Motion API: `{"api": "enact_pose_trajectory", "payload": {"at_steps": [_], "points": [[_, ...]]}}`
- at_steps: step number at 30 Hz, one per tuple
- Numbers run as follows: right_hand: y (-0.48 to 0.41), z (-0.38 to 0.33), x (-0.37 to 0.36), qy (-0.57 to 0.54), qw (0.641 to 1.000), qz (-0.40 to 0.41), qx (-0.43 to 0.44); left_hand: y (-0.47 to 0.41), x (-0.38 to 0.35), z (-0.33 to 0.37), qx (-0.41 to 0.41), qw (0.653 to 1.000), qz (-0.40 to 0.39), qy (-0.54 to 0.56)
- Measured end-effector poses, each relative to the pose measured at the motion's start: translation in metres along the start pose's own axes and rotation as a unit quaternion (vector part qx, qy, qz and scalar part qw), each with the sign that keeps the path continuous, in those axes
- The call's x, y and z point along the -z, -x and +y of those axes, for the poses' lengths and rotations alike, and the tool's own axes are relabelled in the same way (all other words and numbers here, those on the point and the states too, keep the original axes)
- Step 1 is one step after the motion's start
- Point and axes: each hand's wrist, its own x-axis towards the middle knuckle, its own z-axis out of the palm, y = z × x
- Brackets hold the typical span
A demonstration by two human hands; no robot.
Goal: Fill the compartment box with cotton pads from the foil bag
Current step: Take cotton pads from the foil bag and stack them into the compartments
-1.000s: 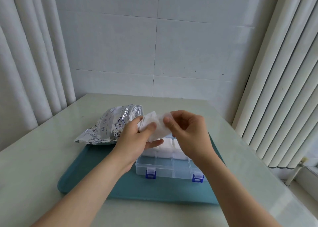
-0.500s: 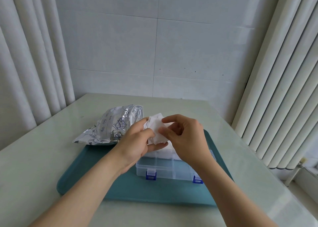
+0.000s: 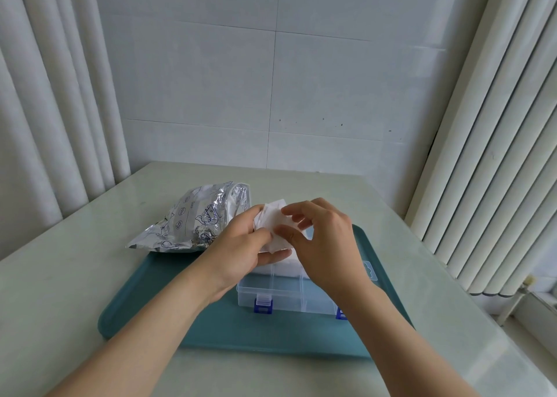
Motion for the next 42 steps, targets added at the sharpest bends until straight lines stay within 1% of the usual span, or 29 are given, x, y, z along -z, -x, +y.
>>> {"api": "enact_pose_trajectory", "payload": {"at_steps": [3, 8, 13, 16, 18, 21, 25, 29, 33, 36, 39, 42], "points": [[-0.001, -0.001, -0.001, -0.012, 1.0, -0.003, -0.011, 0.0, 0.001, 0.001, -0.006, 1.0, -0.01, -0.013], [-0.002, 0.001, 0.001, -0.055, 0.998, -0.011, -0.04, 0.0, 0.002, 0.0, -0.011, 1.0, -0.015, 0.007], [-0.009, 0.007, 0.018, -0.156, 0.983, -0.054, -0.077, -0.002, 0.005, 0.0, -0.008, 0.999, -0.008, 0.047], [-0.01, 0.01, 0.029, -0.215, 0.971, -0.069, -0.084, -0.003, 0.007, 0.0, -0.002, 0.999, -0.008, 0.046], [-0.01, 0.011, 0.031, -0.232, 0.967, -0.076, -0.078, -0.003, 0.007, 0.0, 0.0, 0.999, -0.016, 0.037], [-0.01, 0.008, 0.03, -0.202, 0.975, -0.073, -0.059, 0.0, 0.006, 0.001, 0.003, 0.999, -0.044, 0.01], [-0.008, 0.006, 0.023, -0.114, 0.991, -0.054, -0.04, 0.002, 0.003, 0.001, 0.002, 0.997, -0.075, -0.024], [-0.007, 0.006, 0.019, -0.069, 0.995, -0.05, -0.042, 0.004, 0.003, 0.002, -0.008, 0.997, -0.073, -0.033], [-0.006, 0.004, 0.017, -0.044, 0.998, -0.052, -0.013, 0.006, 0.001, 0.003, -0.015, 0.996, -0.078, -0.035], [-0.005, 0.002, 0.018, -0.041, 0.998, -0.043, -0.012, 0.006, 0.002, 0.003, -0.018, 0.997, -0.075, -0.025], [-0.005, 0.002, 0.019, -0.057, 0.997, -0.054, -0.02, 0.004, 0.003, 0.002, -0.017, 0.997, -0.072, -0.014], [-0.007, 0.005, 0.02, -0.136, 0.988, -0.053, -0.048, 0.0, 0.004, -0.001, -0.014, 0.999, -0.046, 0.003]]}}
